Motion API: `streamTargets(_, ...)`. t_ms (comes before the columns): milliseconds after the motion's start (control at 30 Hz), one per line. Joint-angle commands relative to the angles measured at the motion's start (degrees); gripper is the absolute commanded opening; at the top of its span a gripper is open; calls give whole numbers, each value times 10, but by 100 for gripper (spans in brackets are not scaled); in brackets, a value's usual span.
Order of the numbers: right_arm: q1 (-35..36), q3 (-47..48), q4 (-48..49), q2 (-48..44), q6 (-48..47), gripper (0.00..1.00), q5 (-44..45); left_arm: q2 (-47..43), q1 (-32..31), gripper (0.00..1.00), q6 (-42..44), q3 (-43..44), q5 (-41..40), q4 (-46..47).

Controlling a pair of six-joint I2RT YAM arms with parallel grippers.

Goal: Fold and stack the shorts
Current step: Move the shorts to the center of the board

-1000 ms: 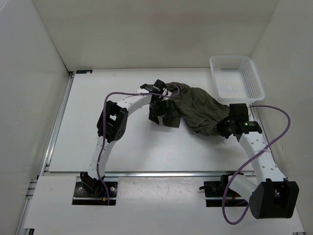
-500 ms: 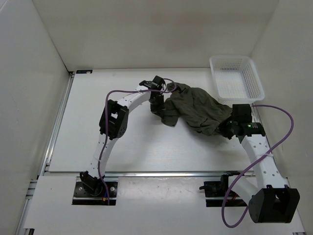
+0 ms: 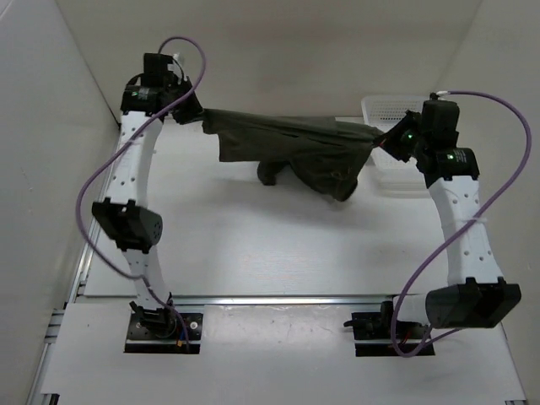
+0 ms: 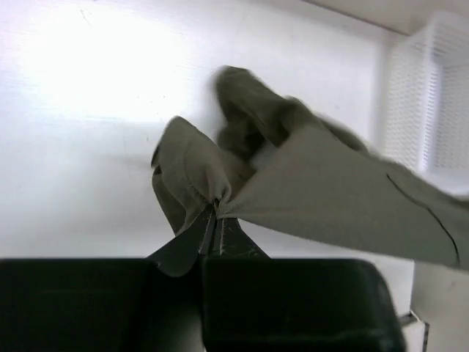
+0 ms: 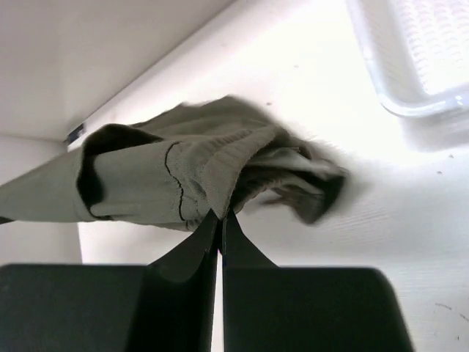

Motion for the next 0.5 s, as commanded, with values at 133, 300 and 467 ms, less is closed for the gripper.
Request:
streamTargets(133, 8, -168, 8, -141, -73, 0, 7, -248, 50, 13, 42, -361, -28, 10)
streamTargets(300, 36, -367, 0, -229, -58, 47, 45, -347, 29, 100, 36, -599, -21, 74)
streamTargets(467, 36, -343, -25, -182, -46, 57, 52, -340, 29, 73, 30, -633, -18, 81)
